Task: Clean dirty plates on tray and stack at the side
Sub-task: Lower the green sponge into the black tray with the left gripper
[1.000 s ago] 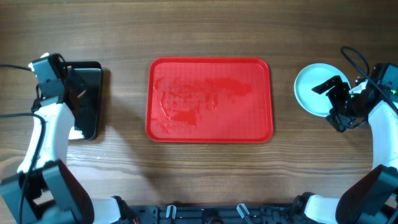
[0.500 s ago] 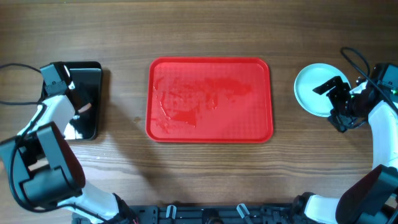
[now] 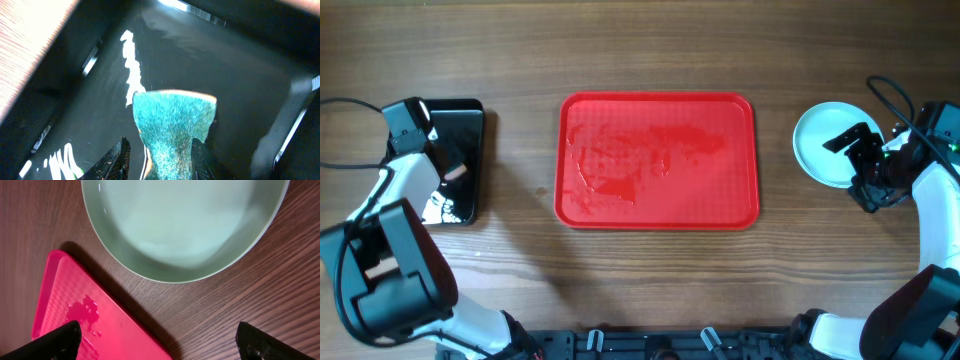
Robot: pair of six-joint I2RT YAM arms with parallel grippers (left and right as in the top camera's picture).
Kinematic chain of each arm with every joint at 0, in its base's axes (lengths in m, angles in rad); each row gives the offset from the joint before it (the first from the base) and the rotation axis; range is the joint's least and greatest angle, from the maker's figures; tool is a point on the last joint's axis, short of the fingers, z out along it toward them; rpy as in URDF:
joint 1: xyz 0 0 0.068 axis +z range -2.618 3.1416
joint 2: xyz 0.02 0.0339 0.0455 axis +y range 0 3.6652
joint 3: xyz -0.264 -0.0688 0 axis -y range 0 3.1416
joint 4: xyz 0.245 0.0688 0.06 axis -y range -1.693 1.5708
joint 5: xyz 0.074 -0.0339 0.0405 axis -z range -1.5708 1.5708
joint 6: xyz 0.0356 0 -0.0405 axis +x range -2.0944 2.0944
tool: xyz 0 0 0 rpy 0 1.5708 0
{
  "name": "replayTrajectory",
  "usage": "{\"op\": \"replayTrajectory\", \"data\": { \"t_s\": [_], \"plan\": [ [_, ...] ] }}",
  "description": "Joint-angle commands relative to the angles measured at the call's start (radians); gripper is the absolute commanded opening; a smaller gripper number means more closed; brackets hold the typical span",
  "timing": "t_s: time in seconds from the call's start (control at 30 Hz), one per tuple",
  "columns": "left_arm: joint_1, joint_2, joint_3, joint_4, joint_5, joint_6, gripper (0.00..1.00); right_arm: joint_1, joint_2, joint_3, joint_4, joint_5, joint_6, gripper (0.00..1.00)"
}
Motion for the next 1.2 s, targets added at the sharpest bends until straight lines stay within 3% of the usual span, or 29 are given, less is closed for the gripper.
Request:
{"op": "replayTrajectory", "data": {
  "t_s": [0.0, 0.1, 0.2, 0.3, 0.87, 1.17],
  "plan": [
    [0.005, -0.085, -0.003, 0.019, -0.004, -0.004, 0.35, 0.003, -0.009, 0.001, 0.003, 0.029, -0.023, 1.0],
    [0.005, -0.097, -0.003, 0.018, 0.0, -0.004, 0.25, 0.003, -0.01, 0.001, 0.003, 0.029, -0.023, 1.0],
    [0.005, -0.092, -0.003, 0.012, 0.056, -0.003, 0.04, 0.003, -0.009, 0.001, 0.003, 0.029, -0.023, 1.0],
    [0.005, -0.073, -0.003, 0.019, 0.116, -0.004, 0.04, 0.003, -0.009, 0.001, 0.003, 0.029, -0.023, 1.0],
    [0.051, 0.032, -0.003, -0.006, 0.085, -0.005, 0.04, 0.003, -0.009, 0.001, 0.011, 0.028, -0.023, 1.0],
    [0.073, 0.066, -0.003, -0.008, 0.164, -0.007, 0.04, 0.003, -0.01, 0.001, 0.022, 0.029, -0.023, 0.99]
  ]
}}
